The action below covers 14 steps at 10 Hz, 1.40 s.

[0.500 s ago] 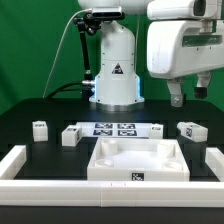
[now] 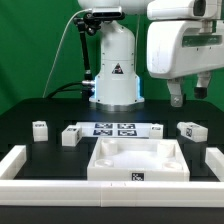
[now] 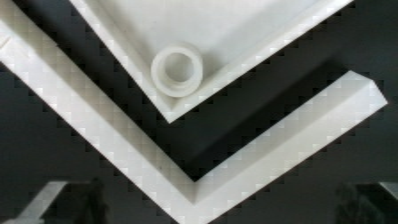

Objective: Assemble one leg

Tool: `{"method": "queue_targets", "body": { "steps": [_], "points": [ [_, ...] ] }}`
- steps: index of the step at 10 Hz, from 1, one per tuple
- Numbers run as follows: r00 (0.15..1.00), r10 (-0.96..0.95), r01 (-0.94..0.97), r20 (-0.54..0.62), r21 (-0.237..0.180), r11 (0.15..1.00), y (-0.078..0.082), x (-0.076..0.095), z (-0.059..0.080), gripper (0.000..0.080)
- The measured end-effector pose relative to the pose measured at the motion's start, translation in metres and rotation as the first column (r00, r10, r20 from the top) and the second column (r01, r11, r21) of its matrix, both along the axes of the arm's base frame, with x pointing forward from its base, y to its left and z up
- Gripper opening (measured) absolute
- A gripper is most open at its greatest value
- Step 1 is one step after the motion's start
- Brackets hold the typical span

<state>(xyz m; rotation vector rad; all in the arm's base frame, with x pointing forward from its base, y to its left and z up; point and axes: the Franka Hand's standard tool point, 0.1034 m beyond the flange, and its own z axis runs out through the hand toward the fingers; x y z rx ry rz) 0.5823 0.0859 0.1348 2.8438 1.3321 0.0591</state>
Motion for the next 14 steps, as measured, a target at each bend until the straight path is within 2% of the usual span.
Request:
{"method": "queue_targets", "body": {
  "steps": [2,3,5,7,8,11,12,14],
  "points": [
    [1.000,0.013,-0.013,-0.002,-0.002,1.000,0.000,-0.002,-0.002,0.0650],
    [0.998,0.058,-0.058,-0.002,-0.002,0.998,0.000,-0.008,-0.007,0.0650],
    [0.982,0.187,-0.187,-0.035,-0.004,0.982,-0.007,-0.026,-0.025,0.0650],
    [0.947,0.313,-0.313,-0.068,0.009,0.950,-0.018,-0.041,-0.050,0.0650],
    [0.959,0.271,-0.270,-0.081,0.023,0.963,-0.024,-0.044,-0.057,0.0650],
    [0.956,0.284,-0.283,-0.076,0.022,0.959,-0.025,-0.044,-0.058,0.0650],
    [0.940,0.338,-0.337,-0.043,0.018,0.941,-0.025,-0.044,-0.061,0.0650],
    [0.882,0.470,-0.470,-0.026,0.009,0.883,-0.028,-0.061,-0.072,0.0650]
  ]
}}
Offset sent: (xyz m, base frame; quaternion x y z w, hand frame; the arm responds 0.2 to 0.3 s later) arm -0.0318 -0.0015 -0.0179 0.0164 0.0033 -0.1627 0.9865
